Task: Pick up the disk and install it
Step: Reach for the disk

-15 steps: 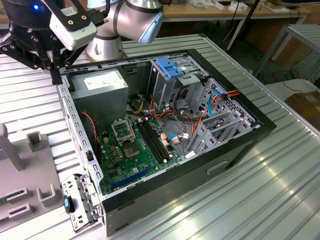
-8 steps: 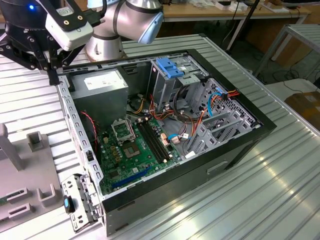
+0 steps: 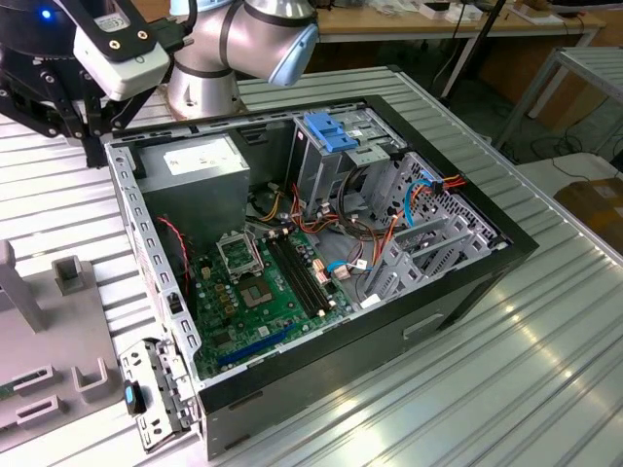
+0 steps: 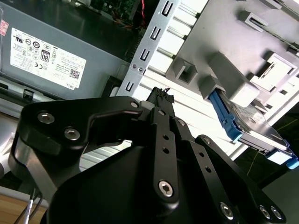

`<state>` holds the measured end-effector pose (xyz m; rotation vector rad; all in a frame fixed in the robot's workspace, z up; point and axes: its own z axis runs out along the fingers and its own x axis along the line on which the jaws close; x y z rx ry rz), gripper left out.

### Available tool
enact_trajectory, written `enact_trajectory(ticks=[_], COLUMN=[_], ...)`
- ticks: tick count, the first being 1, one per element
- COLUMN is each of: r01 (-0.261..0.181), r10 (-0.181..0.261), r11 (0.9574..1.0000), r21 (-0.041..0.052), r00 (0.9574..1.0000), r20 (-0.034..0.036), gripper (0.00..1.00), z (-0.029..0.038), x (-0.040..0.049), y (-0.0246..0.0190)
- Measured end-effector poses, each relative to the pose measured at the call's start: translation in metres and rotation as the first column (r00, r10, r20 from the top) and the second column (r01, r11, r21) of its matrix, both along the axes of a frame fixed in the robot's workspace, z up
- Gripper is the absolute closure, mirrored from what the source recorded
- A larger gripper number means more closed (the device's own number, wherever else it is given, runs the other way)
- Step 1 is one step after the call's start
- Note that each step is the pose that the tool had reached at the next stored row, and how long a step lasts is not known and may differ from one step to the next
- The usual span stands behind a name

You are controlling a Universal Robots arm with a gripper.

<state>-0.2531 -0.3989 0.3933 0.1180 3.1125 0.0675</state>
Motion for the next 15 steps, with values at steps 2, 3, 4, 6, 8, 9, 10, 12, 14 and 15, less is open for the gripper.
enact_trajectory(ticks=[2,3,4,6,8,9,10,12,14,15], r01=[0.000,0.000,0.000,0.000,0.000,0.000,0.000,0.000,0.000,0.000], r10=[0.000,0.000,0.000,0.000,0.000,0.000,0.000,0.000,0.000,0.000], r11=[1.0000,1.0000,1.0000,1.0000,1.0000,1.0000,1.0000,1.0000,1.0000,1.0000], r21=[0.0001,0.0000,0.0001,0.0000,0.0001,0.0001,0.0001,0.0000,0.0000,0.0001], r00=[1.0000,1.0000,1.0000,1.0000,1.0000,1.0000,1.0000,1.0000,1.0000,1.0000], r20=[0.0001,0.0000,0.0001,0.0000,0.0000,0.0001,0.0000,0.0000,0.0000,0.0000], gripper=[0.89,0.89,0.89,0.89,0.89,0.89,0.89,0.89,0.89,0.89], z=[0.0000,0.0000,-0.0001,0.0000,0.0000,-0.0001,0.0000,0.0000,0.0000,0.0000], x=[-0.0024,-0.0031,-0.0037,-0.0060,-0.0092,-0.0100,-0.0106,-0.0129,-0.0144,-0.0151], y=[0.0000,0.0000,0.0000,0.0000,0.0000,0.0000,0.0000,0.0000,0.0000,0.0000])
